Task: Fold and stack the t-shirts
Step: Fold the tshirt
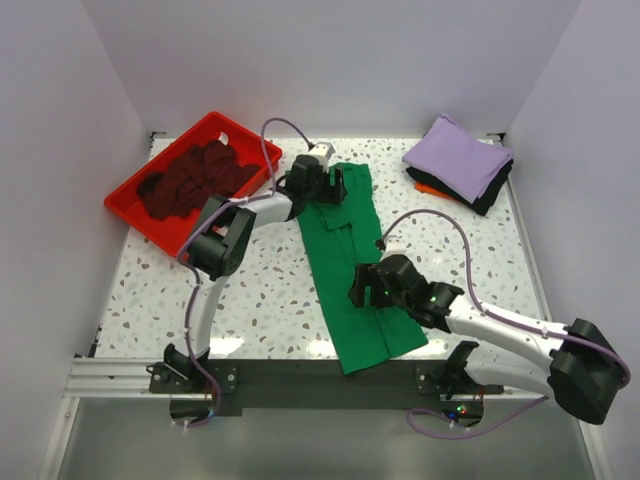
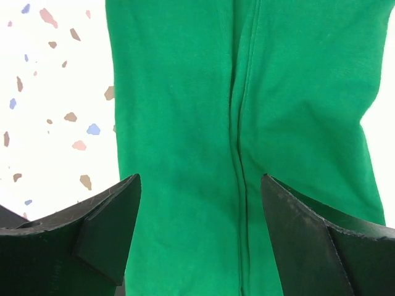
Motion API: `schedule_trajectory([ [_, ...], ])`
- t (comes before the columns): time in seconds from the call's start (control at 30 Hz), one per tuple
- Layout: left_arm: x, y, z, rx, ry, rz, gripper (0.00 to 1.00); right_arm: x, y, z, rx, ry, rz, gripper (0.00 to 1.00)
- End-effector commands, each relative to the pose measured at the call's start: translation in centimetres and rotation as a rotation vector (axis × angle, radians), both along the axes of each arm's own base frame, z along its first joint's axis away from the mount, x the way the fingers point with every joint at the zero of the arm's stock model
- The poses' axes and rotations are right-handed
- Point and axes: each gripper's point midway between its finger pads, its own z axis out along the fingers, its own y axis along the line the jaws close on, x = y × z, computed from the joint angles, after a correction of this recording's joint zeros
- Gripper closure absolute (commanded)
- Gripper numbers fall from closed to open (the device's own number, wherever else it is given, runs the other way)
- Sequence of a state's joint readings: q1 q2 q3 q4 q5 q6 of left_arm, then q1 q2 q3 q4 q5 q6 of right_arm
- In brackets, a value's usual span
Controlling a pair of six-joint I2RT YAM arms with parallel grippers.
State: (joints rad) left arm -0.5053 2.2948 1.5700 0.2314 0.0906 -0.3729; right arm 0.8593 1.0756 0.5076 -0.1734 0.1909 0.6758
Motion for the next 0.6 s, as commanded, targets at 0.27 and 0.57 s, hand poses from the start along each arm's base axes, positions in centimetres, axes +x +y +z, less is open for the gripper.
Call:
schedule_trajectory([
  [0.27,-5.3,1.7,7.1,-0.07,-0.07,0.025,0.18,-1.8,-1.1,-1.9,-0.036,0.038,-0.008,0.18],
  [0.57,-6.2,1.1,2.3,-0.075,0.014,-0.005,0.18,-2.8,-0.6,-3.3,-0.059,0.059,0.004,0.19],
])
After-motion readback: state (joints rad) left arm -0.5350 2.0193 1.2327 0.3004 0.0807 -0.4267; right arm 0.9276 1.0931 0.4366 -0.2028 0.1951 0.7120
